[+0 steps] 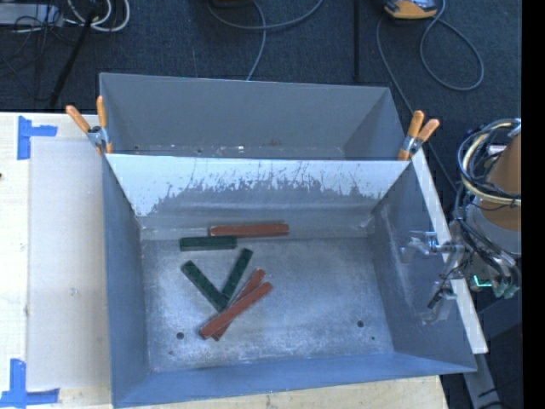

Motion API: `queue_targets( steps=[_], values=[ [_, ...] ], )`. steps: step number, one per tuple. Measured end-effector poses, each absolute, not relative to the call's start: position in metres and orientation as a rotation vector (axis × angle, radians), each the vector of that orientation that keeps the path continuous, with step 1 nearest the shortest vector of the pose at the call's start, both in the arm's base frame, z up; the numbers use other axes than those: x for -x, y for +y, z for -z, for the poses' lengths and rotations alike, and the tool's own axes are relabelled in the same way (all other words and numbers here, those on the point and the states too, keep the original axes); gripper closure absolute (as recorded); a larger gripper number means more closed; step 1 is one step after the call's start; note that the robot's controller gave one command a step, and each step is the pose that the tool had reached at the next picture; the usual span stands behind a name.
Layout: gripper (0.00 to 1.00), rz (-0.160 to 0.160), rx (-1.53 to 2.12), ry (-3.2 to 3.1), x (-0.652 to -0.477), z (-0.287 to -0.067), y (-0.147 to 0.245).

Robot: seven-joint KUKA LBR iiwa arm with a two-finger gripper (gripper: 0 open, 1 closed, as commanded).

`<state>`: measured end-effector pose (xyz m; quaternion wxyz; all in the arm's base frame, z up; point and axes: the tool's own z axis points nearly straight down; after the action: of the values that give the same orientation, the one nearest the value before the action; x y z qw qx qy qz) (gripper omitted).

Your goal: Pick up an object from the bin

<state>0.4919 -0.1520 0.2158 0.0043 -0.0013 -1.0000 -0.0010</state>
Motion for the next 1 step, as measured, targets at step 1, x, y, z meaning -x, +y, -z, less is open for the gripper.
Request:
queue_targets(
  steps=[1],
  values=[
    [0.0,0.008,-0.174,-3.127,-0.4744,-0.111,-0.1021]
  ],
)
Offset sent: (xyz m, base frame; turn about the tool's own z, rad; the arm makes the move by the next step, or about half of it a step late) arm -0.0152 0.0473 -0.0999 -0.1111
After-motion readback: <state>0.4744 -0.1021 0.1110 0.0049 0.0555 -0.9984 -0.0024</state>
